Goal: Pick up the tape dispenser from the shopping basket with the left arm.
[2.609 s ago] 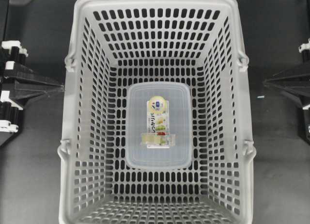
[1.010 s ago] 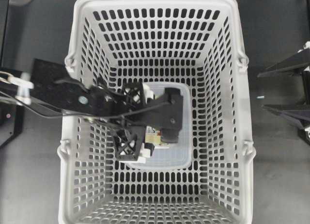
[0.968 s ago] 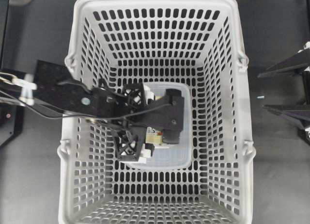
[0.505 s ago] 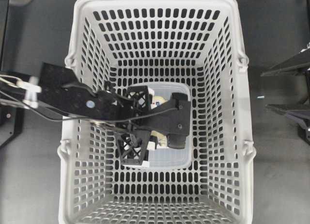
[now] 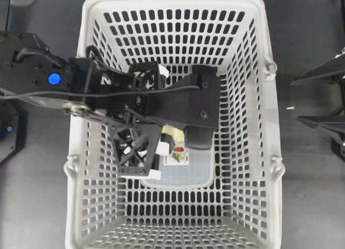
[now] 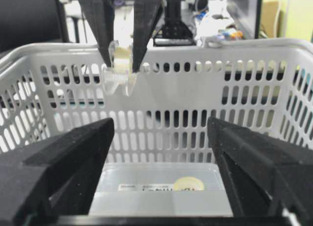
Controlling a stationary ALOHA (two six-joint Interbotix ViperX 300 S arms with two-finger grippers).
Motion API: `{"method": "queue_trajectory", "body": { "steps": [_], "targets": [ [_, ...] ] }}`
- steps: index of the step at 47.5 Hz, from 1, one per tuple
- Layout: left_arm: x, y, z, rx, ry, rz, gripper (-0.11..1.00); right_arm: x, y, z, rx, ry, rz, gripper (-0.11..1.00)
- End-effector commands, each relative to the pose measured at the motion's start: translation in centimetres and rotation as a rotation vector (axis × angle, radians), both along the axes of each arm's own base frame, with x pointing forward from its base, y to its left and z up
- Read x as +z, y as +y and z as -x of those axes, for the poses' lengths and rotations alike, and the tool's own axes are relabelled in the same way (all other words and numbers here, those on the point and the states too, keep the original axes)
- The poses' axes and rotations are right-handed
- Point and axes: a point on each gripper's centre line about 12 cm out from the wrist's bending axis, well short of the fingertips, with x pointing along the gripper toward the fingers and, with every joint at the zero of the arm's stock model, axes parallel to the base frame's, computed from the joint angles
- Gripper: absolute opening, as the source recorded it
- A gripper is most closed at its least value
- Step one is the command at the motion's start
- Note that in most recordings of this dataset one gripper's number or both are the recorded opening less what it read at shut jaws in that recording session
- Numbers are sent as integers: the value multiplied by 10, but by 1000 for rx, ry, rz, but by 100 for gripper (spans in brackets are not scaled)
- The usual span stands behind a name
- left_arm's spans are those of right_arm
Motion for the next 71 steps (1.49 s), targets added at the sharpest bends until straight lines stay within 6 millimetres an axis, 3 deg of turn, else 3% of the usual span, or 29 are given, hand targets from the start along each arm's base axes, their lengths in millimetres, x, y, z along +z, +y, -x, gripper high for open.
{"method": "queue_trajectory", "body": {
  "steps": [1, 71],
  "targets": [
    [14, -1, 2, -4, -37, 1, 28, 4, 1, -1, 3, -11, -2, 74],
    [2, -1, -2, -3, -5, -1, 28, -1, 1, -1, 3, 2, 0, 74]
  ]
}}
